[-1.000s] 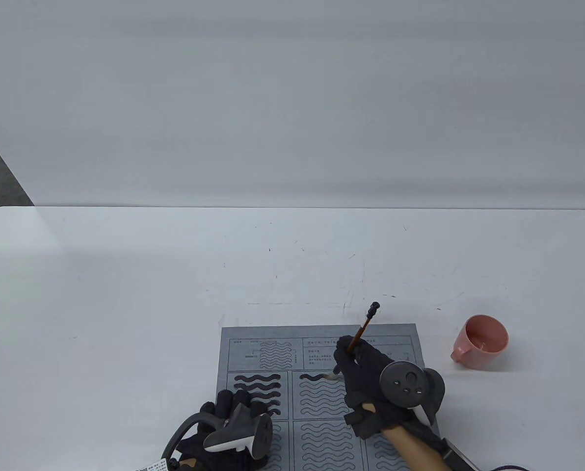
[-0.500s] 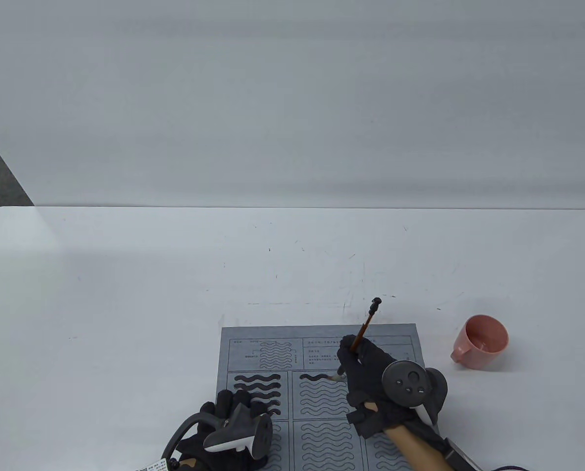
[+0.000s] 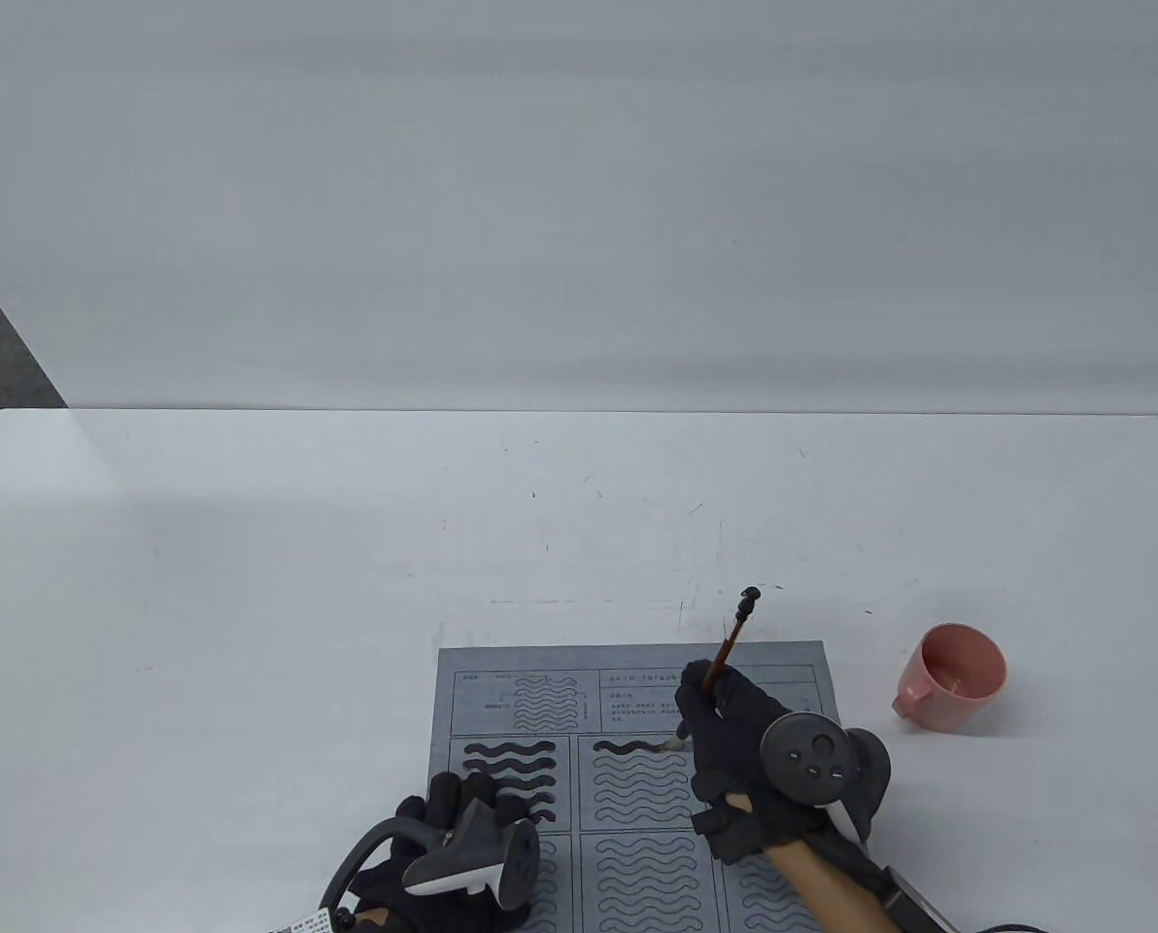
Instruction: Trace patterns on water writing practice cloth with Chinese brush
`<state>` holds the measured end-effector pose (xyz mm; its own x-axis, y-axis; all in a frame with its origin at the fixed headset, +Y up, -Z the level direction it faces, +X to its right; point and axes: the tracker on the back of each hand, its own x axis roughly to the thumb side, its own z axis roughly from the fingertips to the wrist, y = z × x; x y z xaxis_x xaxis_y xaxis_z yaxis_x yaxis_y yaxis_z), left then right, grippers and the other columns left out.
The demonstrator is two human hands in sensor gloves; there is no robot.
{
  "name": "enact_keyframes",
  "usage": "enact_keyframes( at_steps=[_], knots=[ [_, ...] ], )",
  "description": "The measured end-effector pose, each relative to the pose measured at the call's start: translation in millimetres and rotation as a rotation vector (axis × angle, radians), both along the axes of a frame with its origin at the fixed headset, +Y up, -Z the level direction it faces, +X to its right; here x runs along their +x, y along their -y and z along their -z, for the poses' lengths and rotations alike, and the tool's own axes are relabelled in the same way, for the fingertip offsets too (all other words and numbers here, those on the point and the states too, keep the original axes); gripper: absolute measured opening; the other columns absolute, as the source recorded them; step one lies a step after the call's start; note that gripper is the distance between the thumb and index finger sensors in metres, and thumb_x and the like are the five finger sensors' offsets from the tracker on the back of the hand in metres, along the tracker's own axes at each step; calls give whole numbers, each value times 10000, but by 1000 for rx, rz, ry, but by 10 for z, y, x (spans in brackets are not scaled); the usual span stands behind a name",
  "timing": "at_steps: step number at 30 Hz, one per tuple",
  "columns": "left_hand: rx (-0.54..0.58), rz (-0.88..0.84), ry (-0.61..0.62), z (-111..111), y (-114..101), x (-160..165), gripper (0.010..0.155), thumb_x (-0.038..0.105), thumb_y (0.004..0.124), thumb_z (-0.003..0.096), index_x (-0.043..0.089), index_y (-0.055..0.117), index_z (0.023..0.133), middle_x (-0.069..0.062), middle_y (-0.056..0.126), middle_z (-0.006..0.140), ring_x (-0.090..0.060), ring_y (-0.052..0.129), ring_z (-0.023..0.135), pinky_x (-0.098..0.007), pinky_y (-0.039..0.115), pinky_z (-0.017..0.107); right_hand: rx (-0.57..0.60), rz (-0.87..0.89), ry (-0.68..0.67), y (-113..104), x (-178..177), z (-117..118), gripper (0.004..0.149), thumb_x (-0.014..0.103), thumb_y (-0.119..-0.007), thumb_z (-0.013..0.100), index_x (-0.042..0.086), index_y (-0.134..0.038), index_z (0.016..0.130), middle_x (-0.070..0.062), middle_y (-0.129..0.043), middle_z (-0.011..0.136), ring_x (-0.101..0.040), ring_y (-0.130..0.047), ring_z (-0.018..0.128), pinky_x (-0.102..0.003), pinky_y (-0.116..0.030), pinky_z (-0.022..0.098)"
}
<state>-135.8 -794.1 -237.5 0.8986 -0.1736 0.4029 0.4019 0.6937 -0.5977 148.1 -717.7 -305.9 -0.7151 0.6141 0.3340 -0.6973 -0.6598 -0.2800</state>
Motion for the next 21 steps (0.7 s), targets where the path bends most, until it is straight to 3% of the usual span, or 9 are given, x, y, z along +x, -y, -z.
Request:
enact_keyframes(
  at_steps=[21],
  knots=[
    [0, 0, 0, 0, 0, 0, 896, 637, 302, 351, 291, -328, 886, -159, -341, 978, -525, -203, 972, -720, 84, 745, 19, -14, 23, -15, 40, 0, 357, 280, -849, 460, 53, -887, 733, -197, -1044, 620, -106, -957, 7, -329, -809, -118]
  ],
)
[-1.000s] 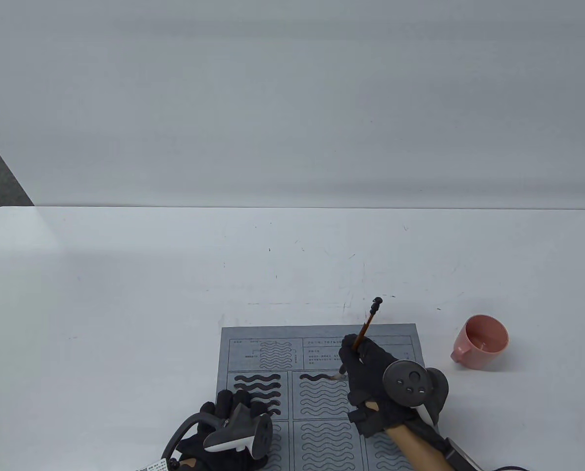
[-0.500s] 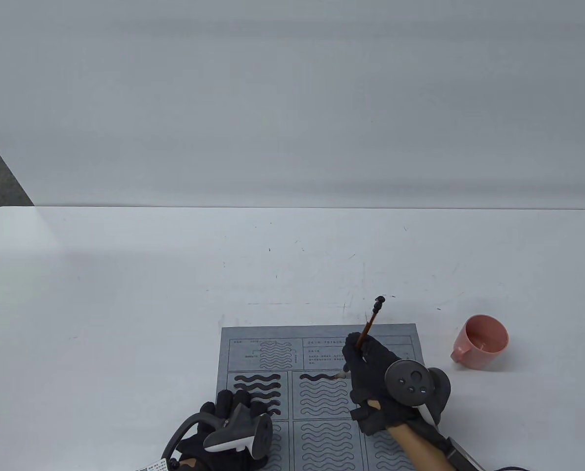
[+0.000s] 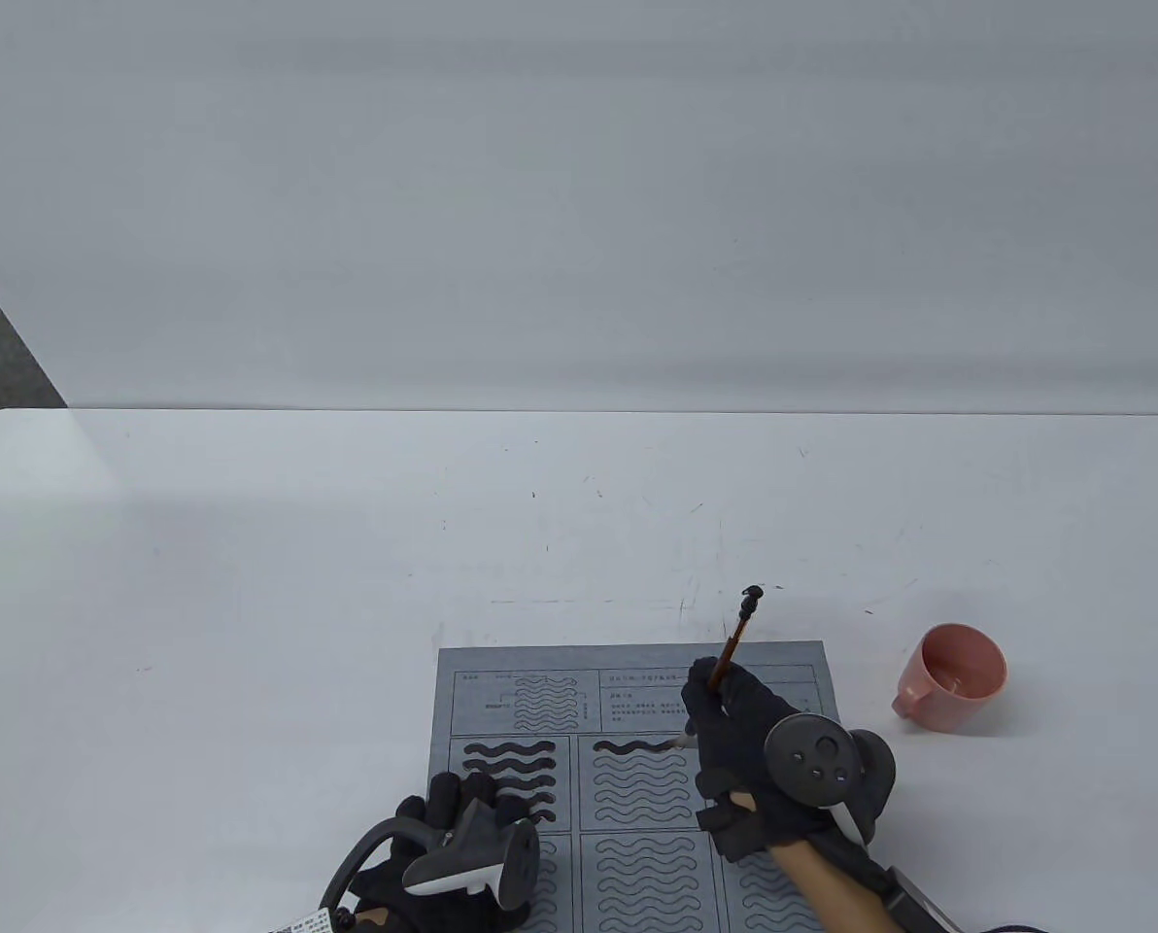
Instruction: Trace patterns on water writing practice cloth with Chinese brush
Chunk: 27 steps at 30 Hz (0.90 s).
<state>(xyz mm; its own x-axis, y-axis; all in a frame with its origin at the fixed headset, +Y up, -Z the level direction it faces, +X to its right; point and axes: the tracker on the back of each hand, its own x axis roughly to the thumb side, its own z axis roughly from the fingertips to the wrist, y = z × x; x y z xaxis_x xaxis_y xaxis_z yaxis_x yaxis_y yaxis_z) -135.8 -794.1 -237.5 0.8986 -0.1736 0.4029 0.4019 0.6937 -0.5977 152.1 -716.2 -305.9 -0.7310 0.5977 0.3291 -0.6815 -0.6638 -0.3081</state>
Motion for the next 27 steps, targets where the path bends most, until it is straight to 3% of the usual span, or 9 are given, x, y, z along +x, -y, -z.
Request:
enact_keyframes(
  at_steps=[17, 27],
  knots=[
    [0, 0, 0, 0, 0, 0, 896, 637, 301, 351, 291, -329, 885, -159, -342, 977, -526, -205, 970, -720, 83, 745, -1, 3, 3, -4, 26, -24, 359, 280, -844, 463, 45, -885, 732, -199, -1044, 612, -110, -958, 7, -332, -809, -118],
    [0, 0, 0, 0, 0, 0, 895, 636, 301, 351, 291, -329, 885, -159, -342, 976, -524, -205, 971, -719, 82, 745, 93, 42, -61, -110, -72, -180, 371, 292, -849, 475, 46, -876, 751, -202, -1041, 641, -112, -959, 9, -338, -810, -115]
  ],
)
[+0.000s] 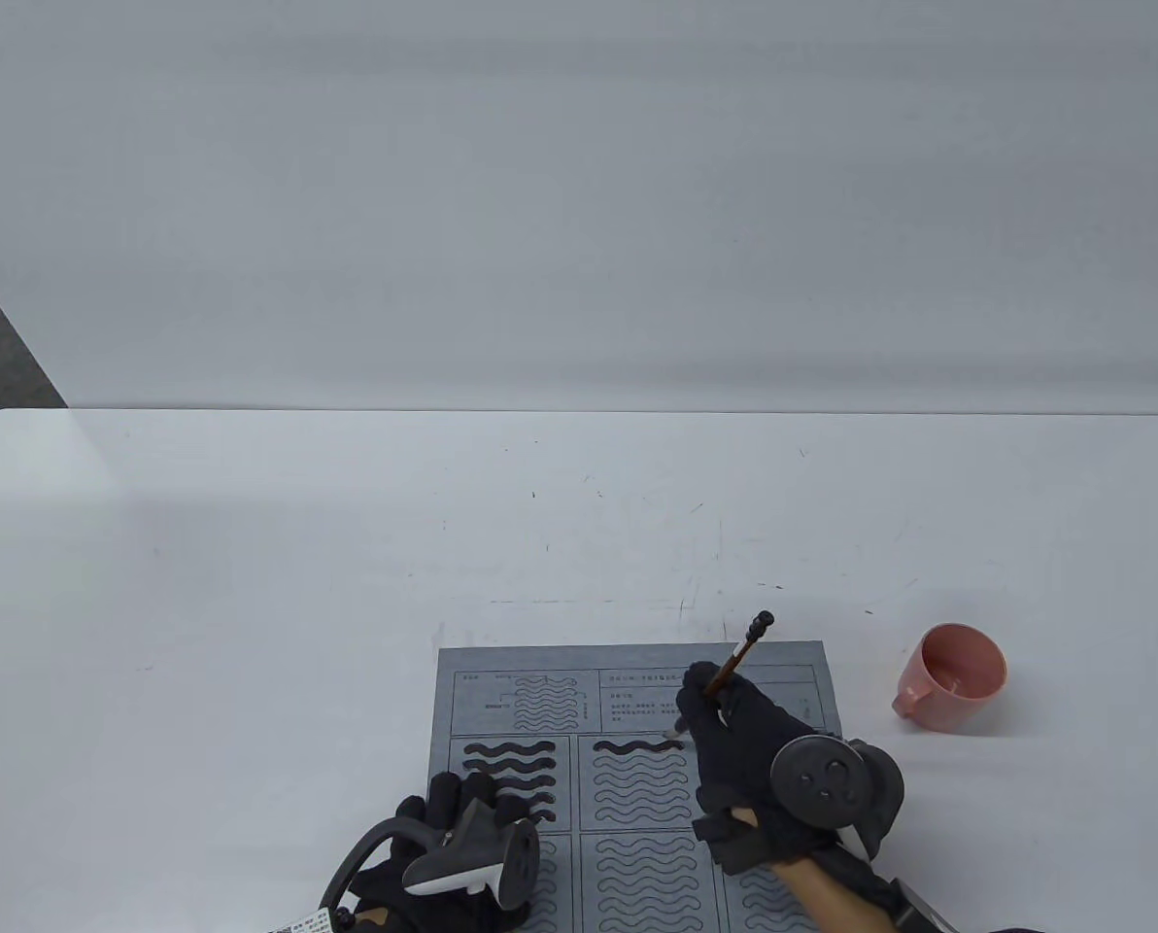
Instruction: Trace patterns on water writing practice cloth with Chinese brush
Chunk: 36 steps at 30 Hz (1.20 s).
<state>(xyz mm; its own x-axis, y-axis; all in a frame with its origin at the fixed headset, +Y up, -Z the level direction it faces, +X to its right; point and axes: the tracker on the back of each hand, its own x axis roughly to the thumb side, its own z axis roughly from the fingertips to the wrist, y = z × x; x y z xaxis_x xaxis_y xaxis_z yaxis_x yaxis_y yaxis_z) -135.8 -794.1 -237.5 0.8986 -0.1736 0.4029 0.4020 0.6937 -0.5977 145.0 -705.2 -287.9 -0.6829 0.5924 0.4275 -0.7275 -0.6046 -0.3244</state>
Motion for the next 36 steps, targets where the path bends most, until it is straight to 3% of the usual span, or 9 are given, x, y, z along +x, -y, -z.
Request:
enact_keyframes(
  at_steps=[11, 36],
  knots=[
    [0, 0, 0, 0, 0, 0, 896, 636, 301, 351, 290, -330, 885, -159, -343, 977, -524, -204, 971, -719, 82, 745, -89, 69, -104, 112, -353, -27, 384, 277, -889, 453, 27, -892, 744, -212, -1064, 632, -99, -949, -31, -343, -809, -133],
    [0, 0, 0, 0, 0, 0, 896, 637, 301, 351, 291, -330, 885, -160, -343, 977, -525, -204, 971, -720, 82, 744, -99, 23, -81, 180, -346, 3, 387, 287, -874, 464, 26, -885, 749, -211, -1064, 633, -117, -970, -9, -350, -816, -121]
  ],
)
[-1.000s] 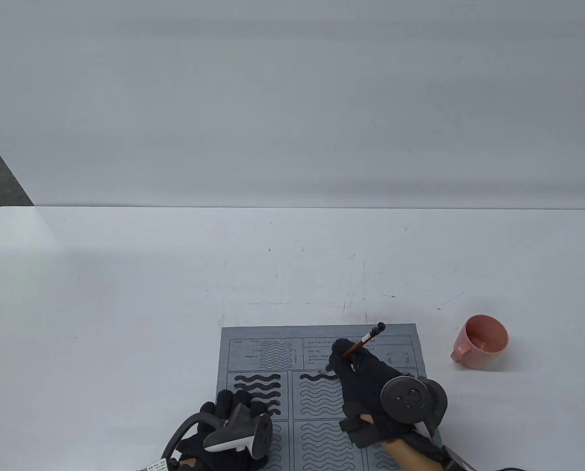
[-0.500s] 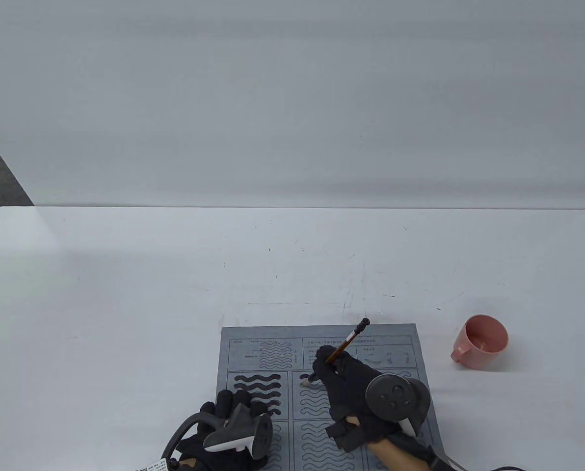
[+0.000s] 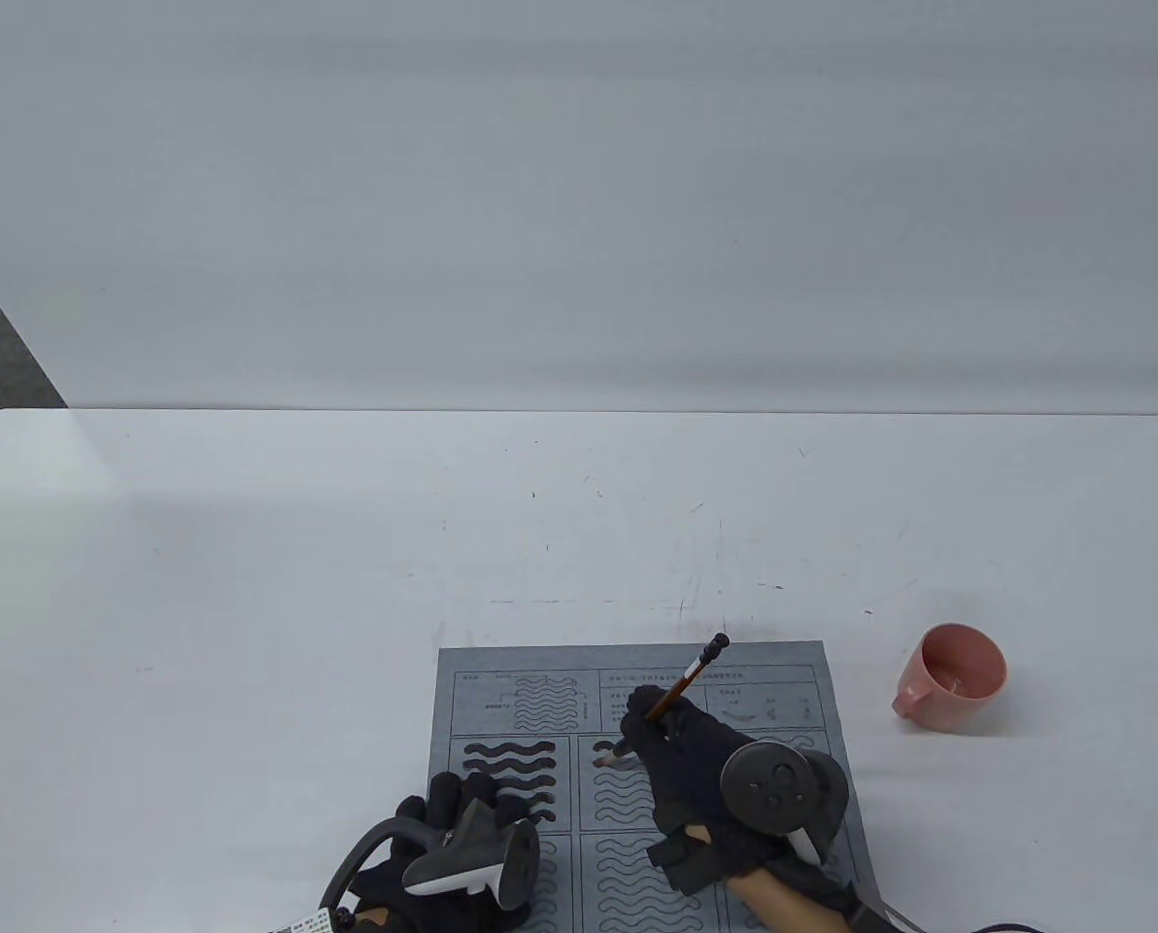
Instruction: Trace patterns on water writing practice cloth with Chinese brush
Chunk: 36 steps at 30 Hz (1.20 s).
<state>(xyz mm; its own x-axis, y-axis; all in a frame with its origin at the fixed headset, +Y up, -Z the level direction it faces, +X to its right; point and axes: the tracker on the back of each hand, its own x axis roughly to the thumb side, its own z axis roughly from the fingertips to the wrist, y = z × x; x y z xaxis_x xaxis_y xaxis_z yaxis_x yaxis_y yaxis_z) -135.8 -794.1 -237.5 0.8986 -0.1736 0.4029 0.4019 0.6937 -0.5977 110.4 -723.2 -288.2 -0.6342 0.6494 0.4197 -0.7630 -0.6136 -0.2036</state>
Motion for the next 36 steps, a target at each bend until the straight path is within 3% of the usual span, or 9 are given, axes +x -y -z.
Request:
enact_keyframes(
  at_steps=[36],
  knots=[
    [0, 0, 0, 0, 0, 0, 896, 636, 301, 351, 290, -330, 885, -159, -343, 976, -526, -205, 970, -720, 81, 744, -23, -29, 31, -26, 108, 8, 388, 309, -863, 474, 24, -893, 736, -202, -1065, 605, -119, -967, -1, -349, -813, -115]
  ],
)
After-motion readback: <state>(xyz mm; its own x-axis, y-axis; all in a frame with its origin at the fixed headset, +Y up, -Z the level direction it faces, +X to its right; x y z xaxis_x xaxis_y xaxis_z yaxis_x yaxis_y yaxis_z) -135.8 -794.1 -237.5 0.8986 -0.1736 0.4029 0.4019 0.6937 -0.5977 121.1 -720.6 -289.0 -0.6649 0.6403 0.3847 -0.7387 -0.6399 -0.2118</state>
